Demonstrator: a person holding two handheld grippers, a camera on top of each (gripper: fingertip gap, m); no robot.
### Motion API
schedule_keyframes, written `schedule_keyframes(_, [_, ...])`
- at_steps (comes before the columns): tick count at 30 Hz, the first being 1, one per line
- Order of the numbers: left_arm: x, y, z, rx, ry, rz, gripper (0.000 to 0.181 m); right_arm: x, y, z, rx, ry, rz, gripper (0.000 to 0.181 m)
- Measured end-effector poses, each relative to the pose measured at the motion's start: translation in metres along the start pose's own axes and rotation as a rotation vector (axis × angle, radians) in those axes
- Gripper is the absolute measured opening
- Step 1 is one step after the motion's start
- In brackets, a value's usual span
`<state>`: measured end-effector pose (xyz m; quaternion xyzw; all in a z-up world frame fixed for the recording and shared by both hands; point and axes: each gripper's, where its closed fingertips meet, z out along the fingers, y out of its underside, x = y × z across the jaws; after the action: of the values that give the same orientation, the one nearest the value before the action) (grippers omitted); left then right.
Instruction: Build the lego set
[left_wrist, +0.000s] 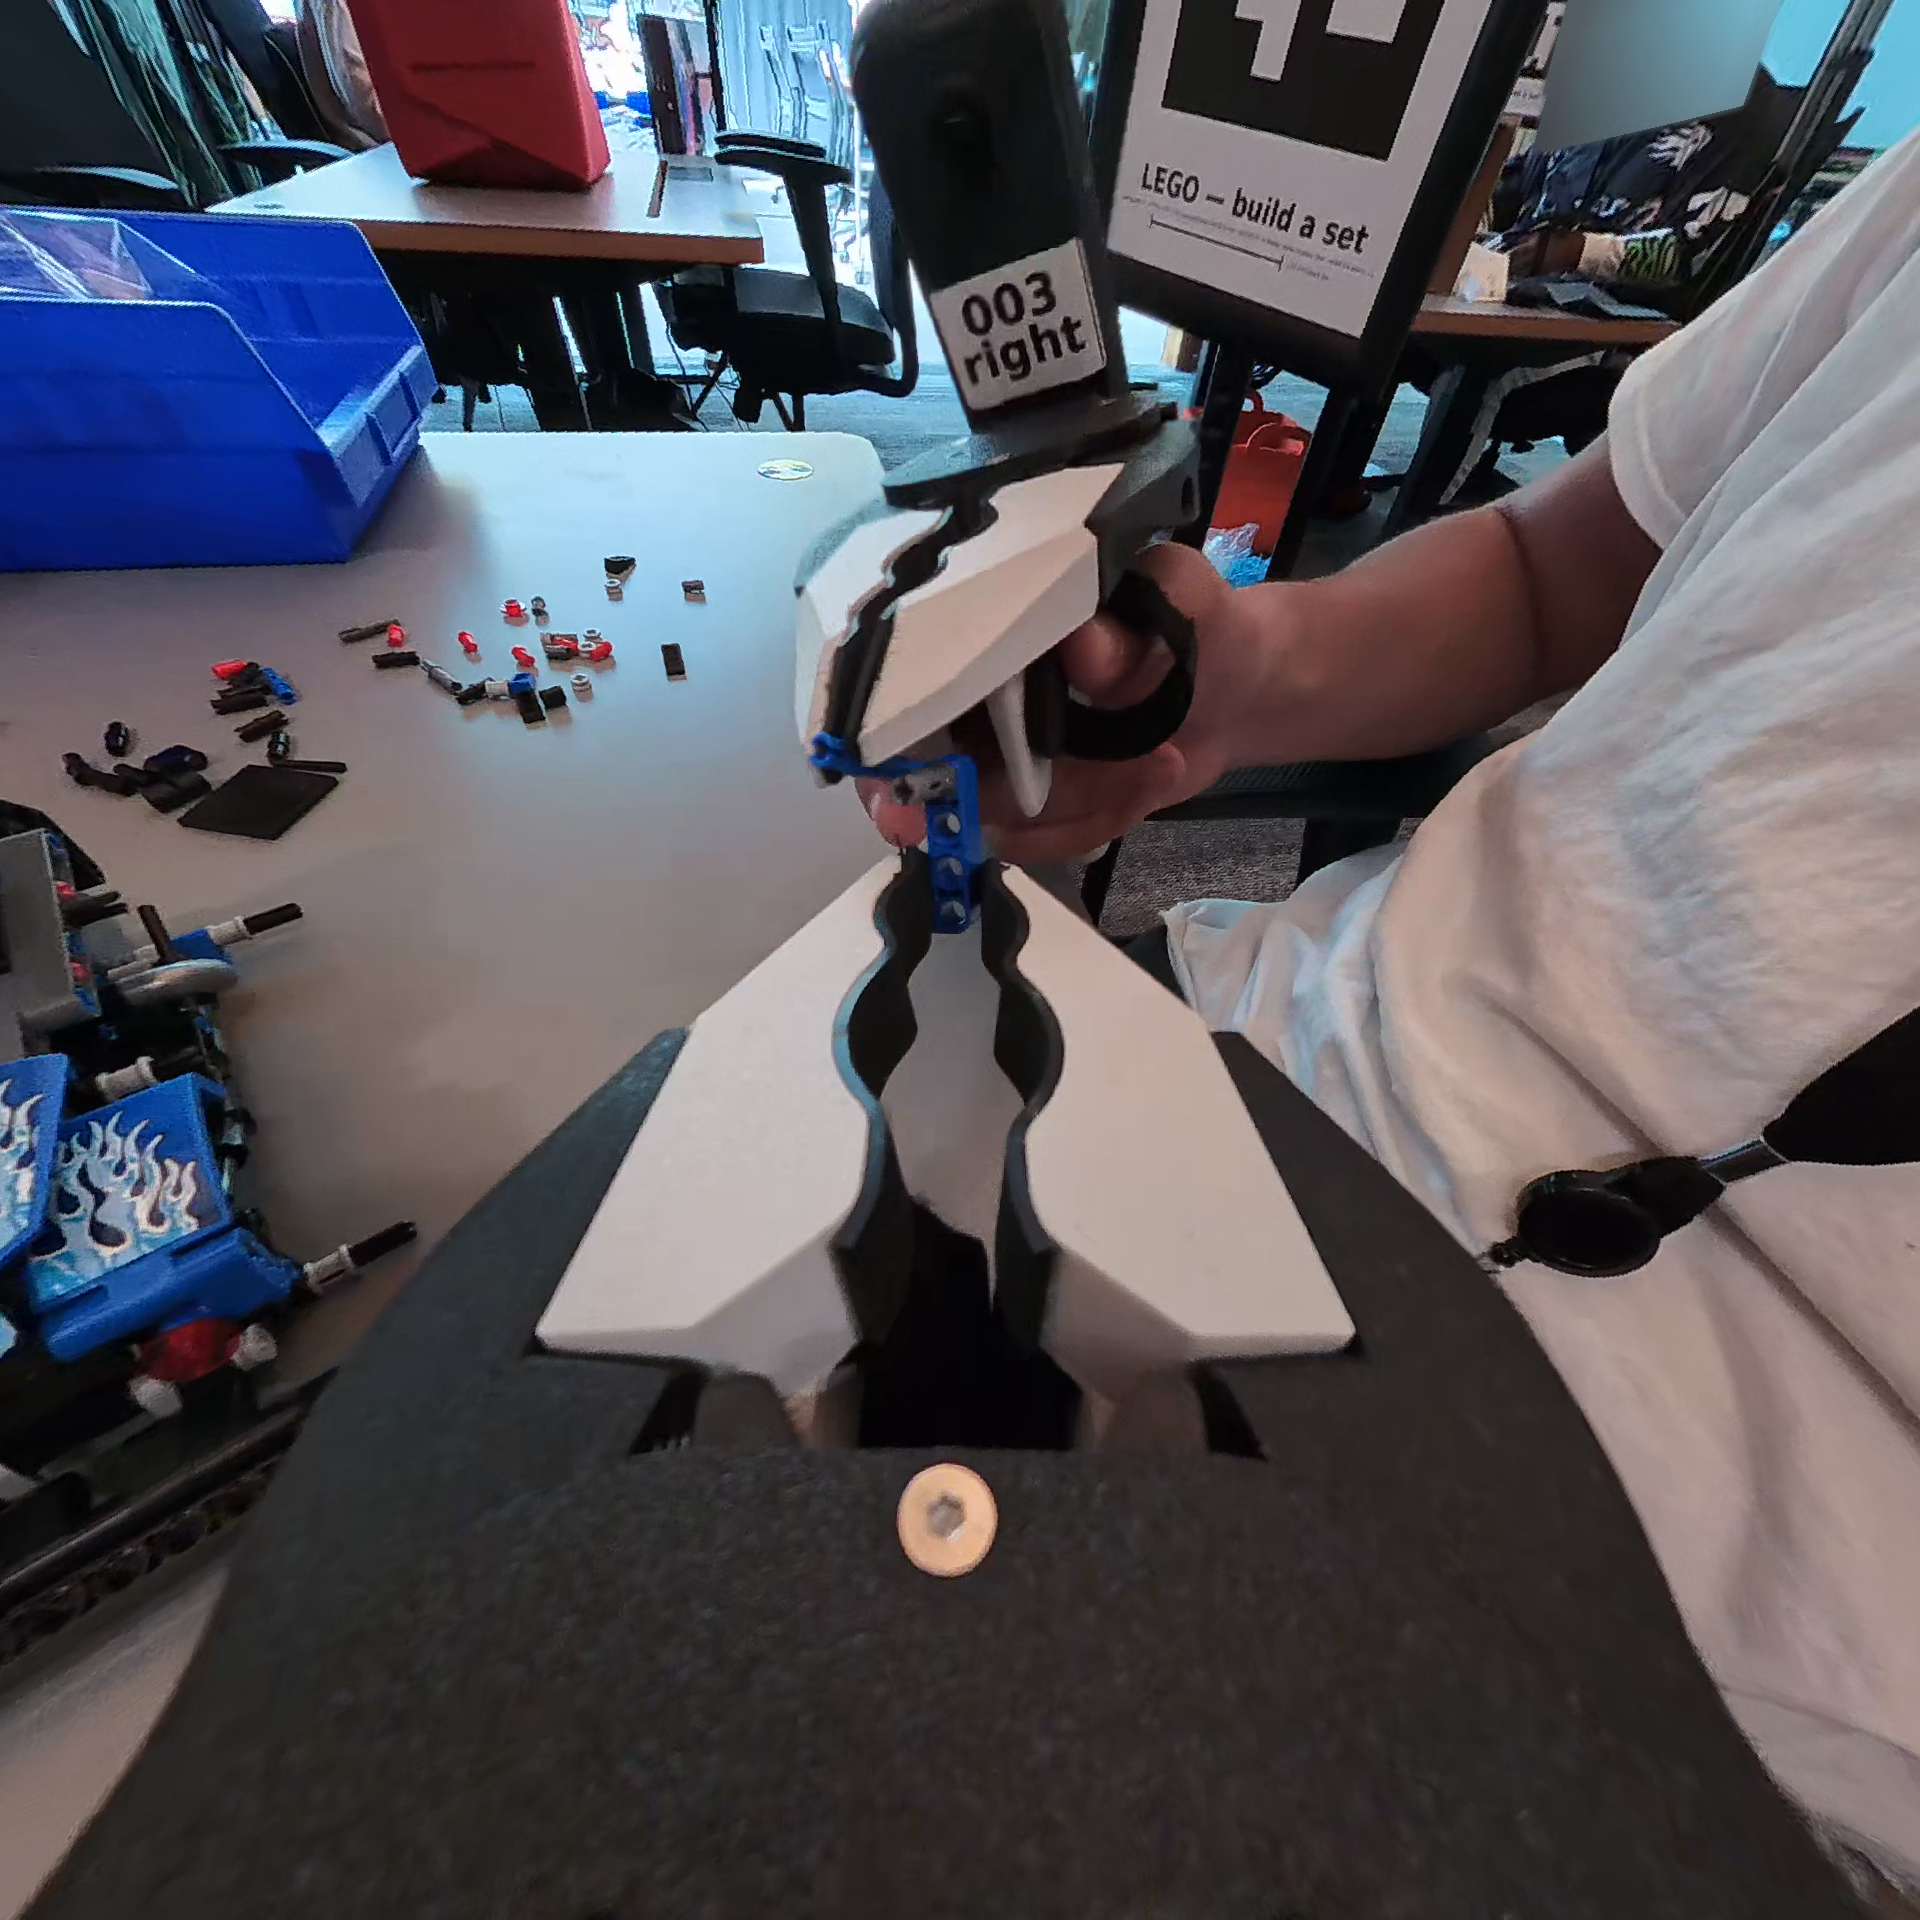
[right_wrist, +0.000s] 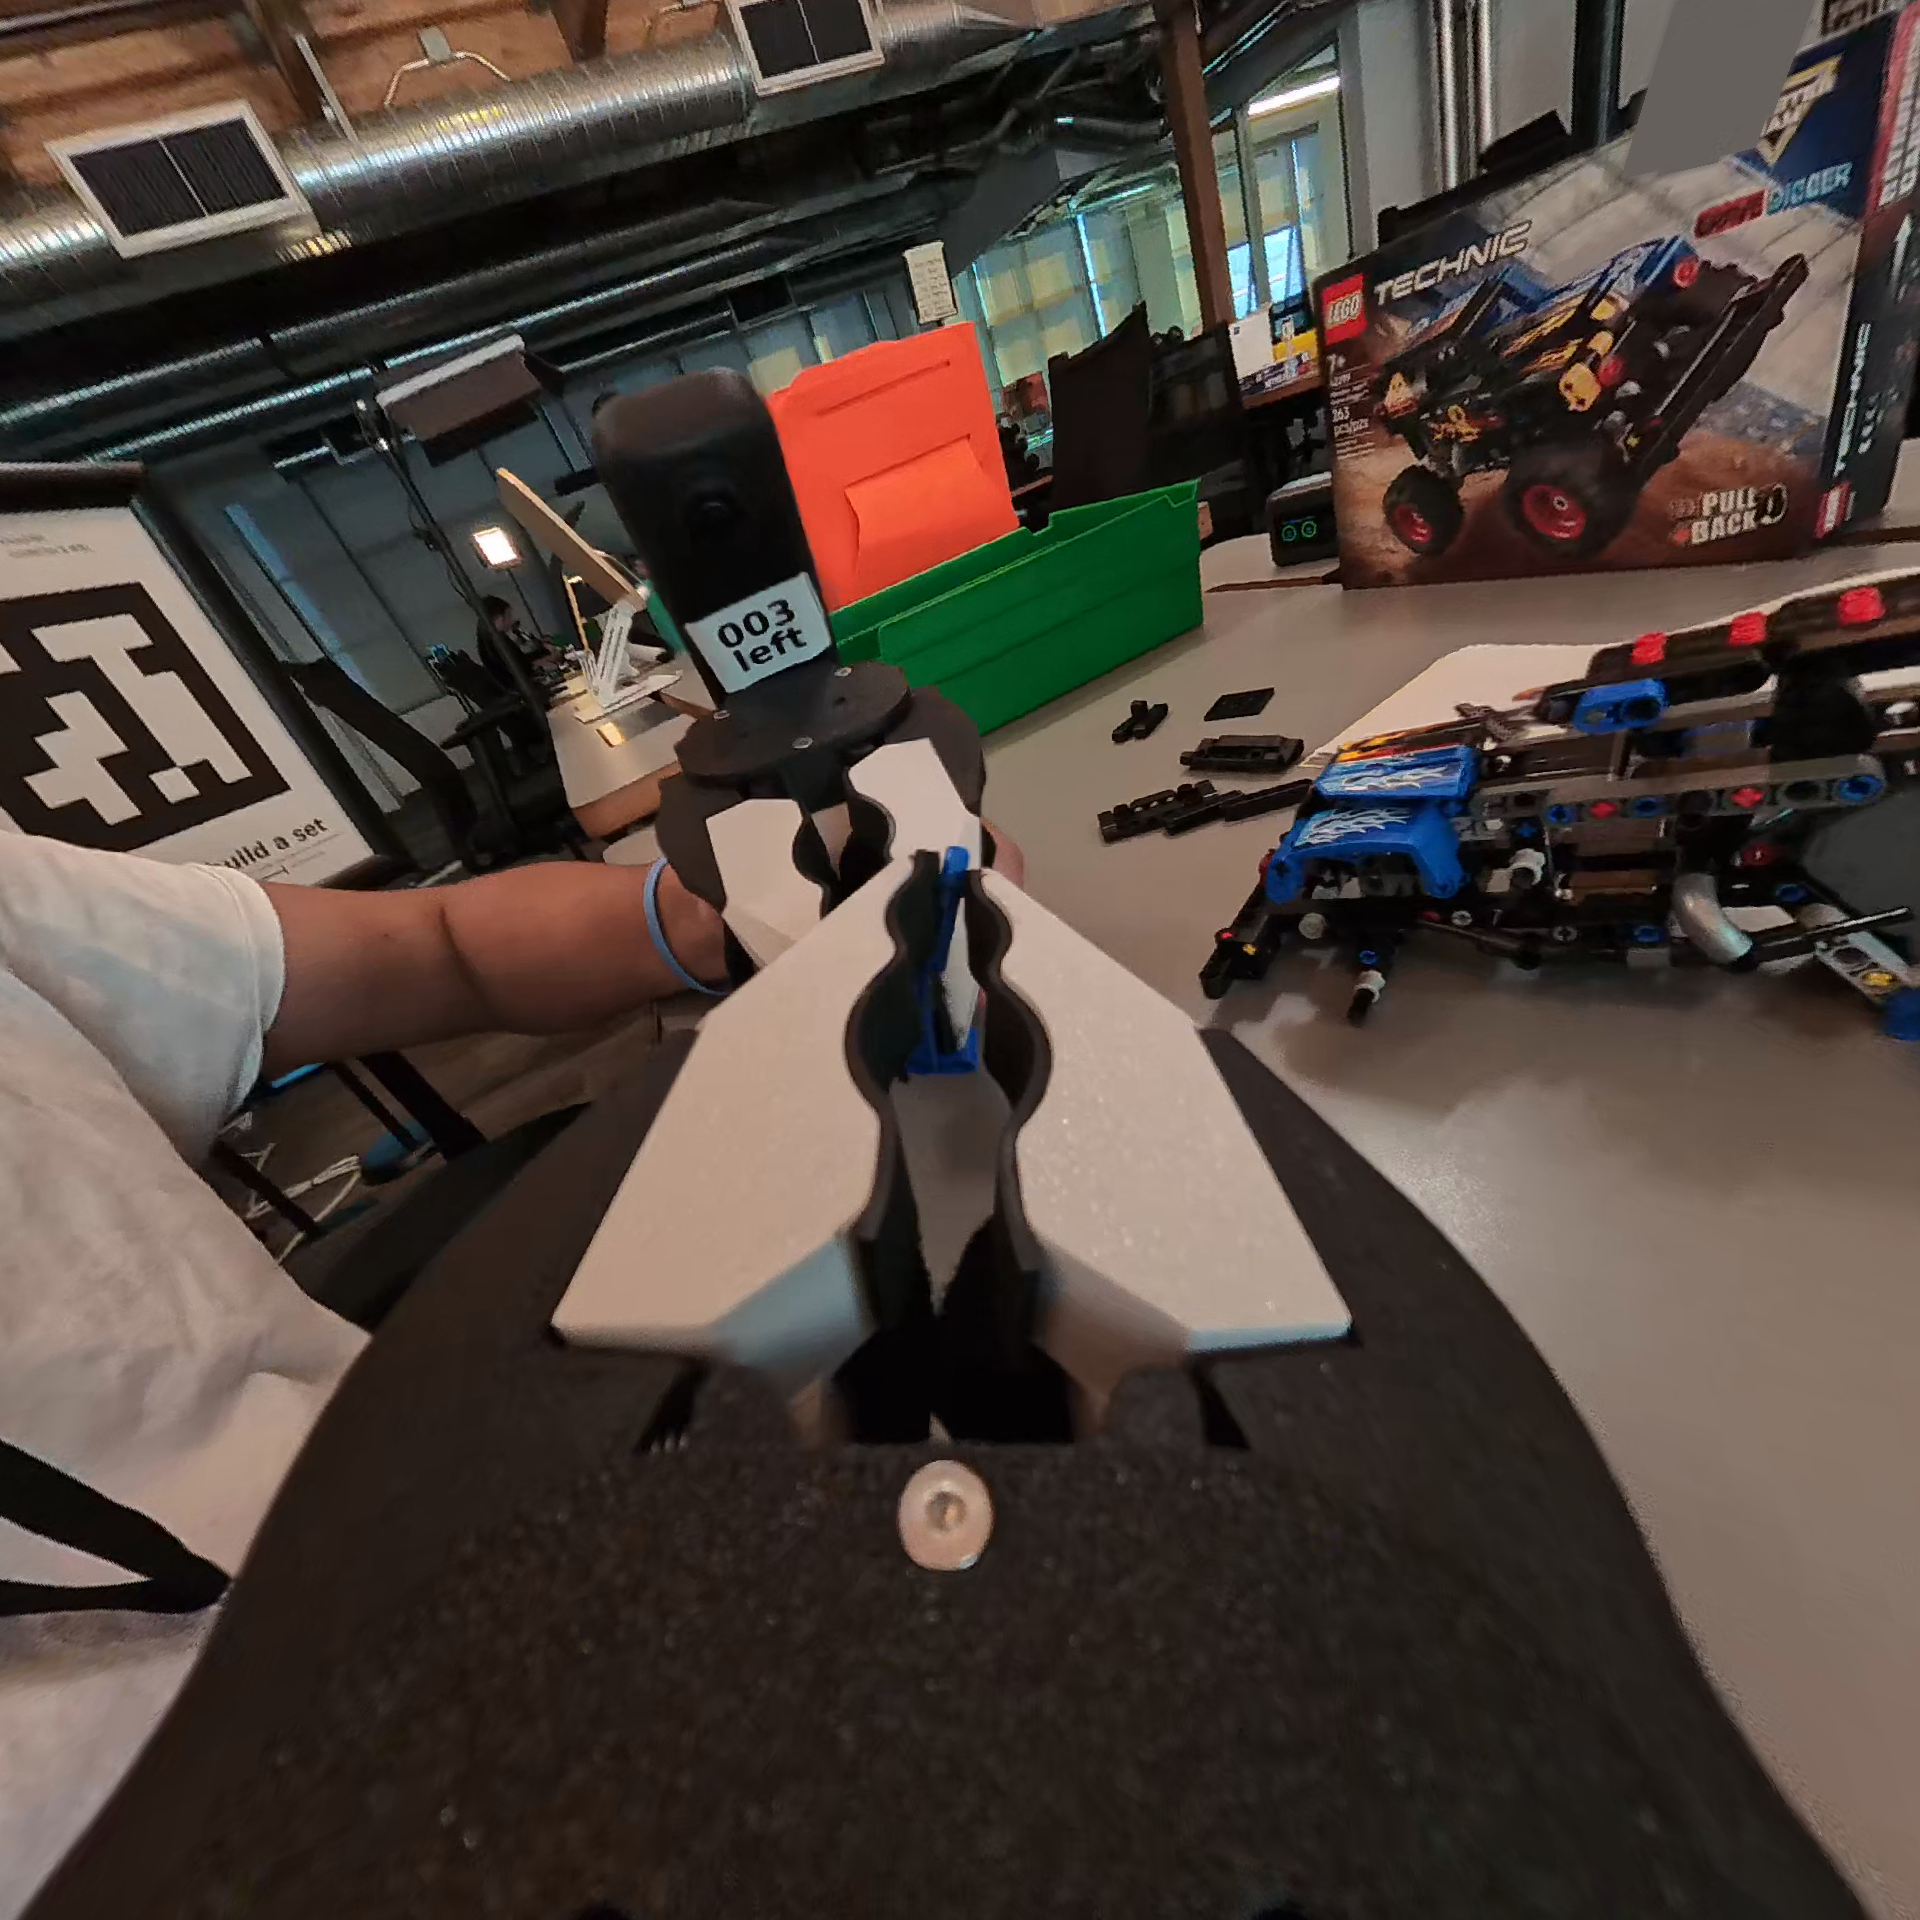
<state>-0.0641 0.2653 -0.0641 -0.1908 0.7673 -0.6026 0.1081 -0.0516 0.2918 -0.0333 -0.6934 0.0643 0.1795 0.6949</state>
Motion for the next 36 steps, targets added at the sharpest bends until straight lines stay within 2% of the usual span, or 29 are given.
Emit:
schedule_keyframes(8, [-0.016,0.001,-0.01,0.002,-0.058,-0.024,0.008,0.002,-0.004,-0.007,0.016,-0.004,0.021,0.003])
schedule_keyframes(11, [-0.009,0.007,-0.008,-0.024,-0.017,-0.006,0.008,0.008,-0.007,-0.009,0.011,0.016,0.045,0.003])
schedule_keyframes(14, [-0.001,0.011,0.002,-0.062,-0.02,0.066,0.008,0.009,-0.004,-0.003,-0.008,-0.001,0.116,0.003])
schedule_keyframes(20, [-0.002,0.013,0.008,-0.08,-0.023,0.04,0.008,0.003,0.012,0.015,-0.071,-0.044,0.222,0.003])
schedule_keyframes(36, [-0.009,0.012,-0.003,-0.075,-0.044,0.031,0.007,0.007,0.012,0.004,-0.063,-0.023,0.175,0.003])
